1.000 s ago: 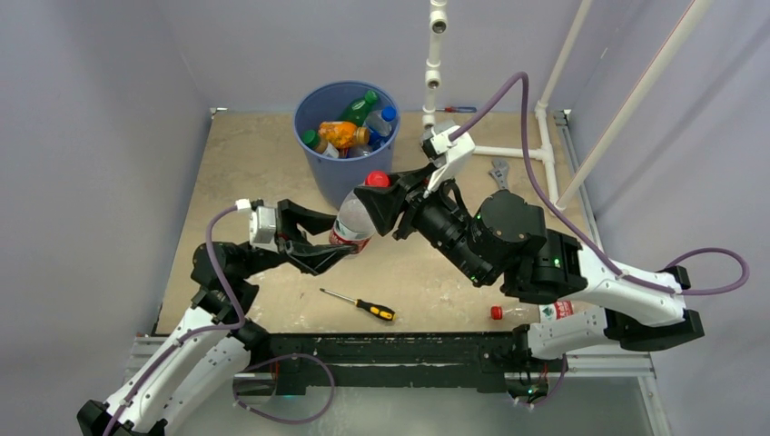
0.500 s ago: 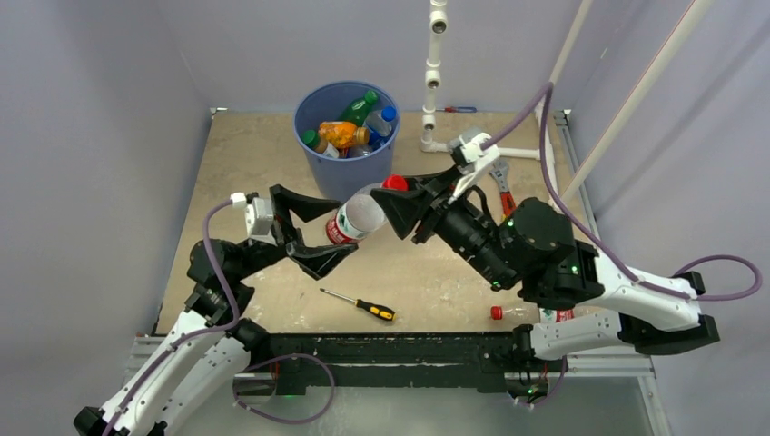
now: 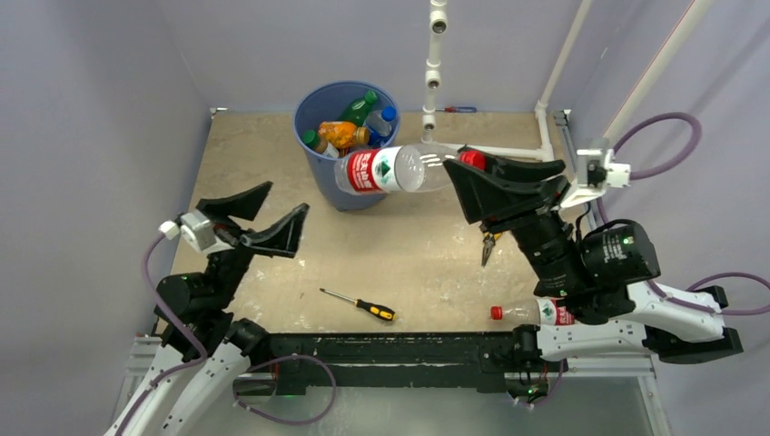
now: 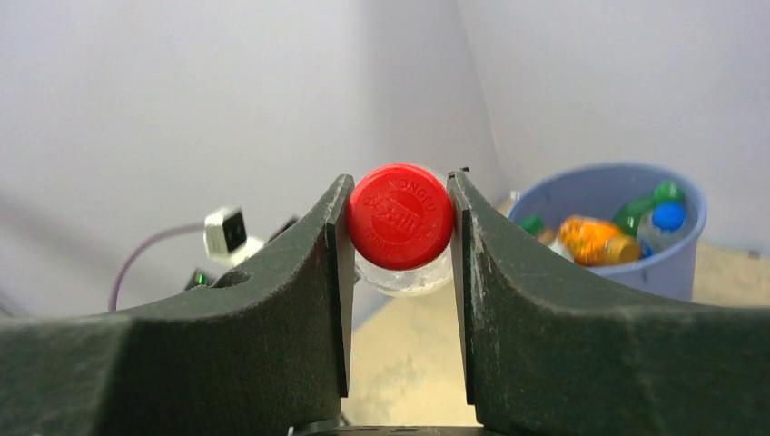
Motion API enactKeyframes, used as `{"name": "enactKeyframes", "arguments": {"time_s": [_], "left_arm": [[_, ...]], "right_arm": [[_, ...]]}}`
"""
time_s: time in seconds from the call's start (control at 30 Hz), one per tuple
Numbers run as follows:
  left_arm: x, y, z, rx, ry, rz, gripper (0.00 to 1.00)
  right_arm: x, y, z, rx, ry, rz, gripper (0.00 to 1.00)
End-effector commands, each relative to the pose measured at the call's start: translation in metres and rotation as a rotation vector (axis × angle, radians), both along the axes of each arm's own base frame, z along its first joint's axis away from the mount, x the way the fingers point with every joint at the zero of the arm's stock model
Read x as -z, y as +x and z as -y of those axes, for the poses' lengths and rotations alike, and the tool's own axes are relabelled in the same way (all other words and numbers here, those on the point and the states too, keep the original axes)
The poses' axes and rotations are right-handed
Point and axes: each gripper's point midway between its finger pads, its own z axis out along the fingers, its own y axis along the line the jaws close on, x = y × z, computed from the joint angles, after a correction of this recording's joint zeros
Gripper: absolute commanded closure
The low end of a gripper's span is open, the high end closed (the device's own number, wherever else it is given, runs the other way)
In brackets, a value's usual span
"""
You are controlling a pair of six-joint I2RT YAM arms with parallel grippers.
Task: Put the plastic bottles in the bin
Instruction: Place the plastic bottle in the trash bin.
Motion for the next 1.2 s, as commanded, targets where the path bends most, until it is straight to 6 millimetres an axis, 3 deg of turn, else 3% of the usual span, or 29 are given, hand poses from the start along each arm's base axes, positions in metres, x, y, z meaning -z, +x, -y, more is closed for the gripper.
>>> {"name": "enactKeyframes", "arguments": {"time_s": [0.0,0.1,0.23,0.3,0.37,0.47,0.67,0.83,1.1,1.17], "left_arm": [[0.005,0.018,-0.053,-0.287,-0.09,-0.04,0.01],[0.009,0.022,-0.06,-0.331,-0.09,-0.062,0.02],[0.017,0.032,-0.063,-0.376,-0.075,-0.12,0.04],[0.019,0.037,-0.066,-0.399,-0.069,-0.144,0.04],[0.022,0.039,-0.068,-0.414,-0.068,-0.159,0.04],[0.022,0.038,-0.074,-0.439,-0.082,-0.164,0.05],[0.026,0.039,-0.085,-0.494,-0.109,-0.185,0.05],[0.027,0.04,-0.085,-0.492,-0.113,-0.19,0.05],[0.03,0.041,-0.085,-0.499,-0.106,-0.198,0.05],[0.029,0.041,-0.086,-0.503,-0.107,-0.195,0.05]], "right_arm": [[-0.038,0.002,0.021,0.105,0.1,0.132,1.0],[-0.039,0.012,0.021,0.22,0.08,0.181,1.0],[-0.029,0.046,0.012,0.461,-0.018,0.114,1.0],[-0.035,0.062,-0.003,0.456,-0.034,0.114,1.0],[-0.032,0.092,-0.023,0.403,-0.067,0.075,1.0],[-0.017,0.128,-0.047,0.359,-0.095,0.059,1.0],[0.01,0.179,-0.086,0.286,-0.131,-0.006,1.0],[0.034,0.217,-0.103,0.281,-0.162,-0.024,1.0],[0.089,0.285,-0.136,0.405,-0.3,0.032,1.0],[0.1,0.293,-0.14,0.41,-0.308,0.037,1.0]]}}
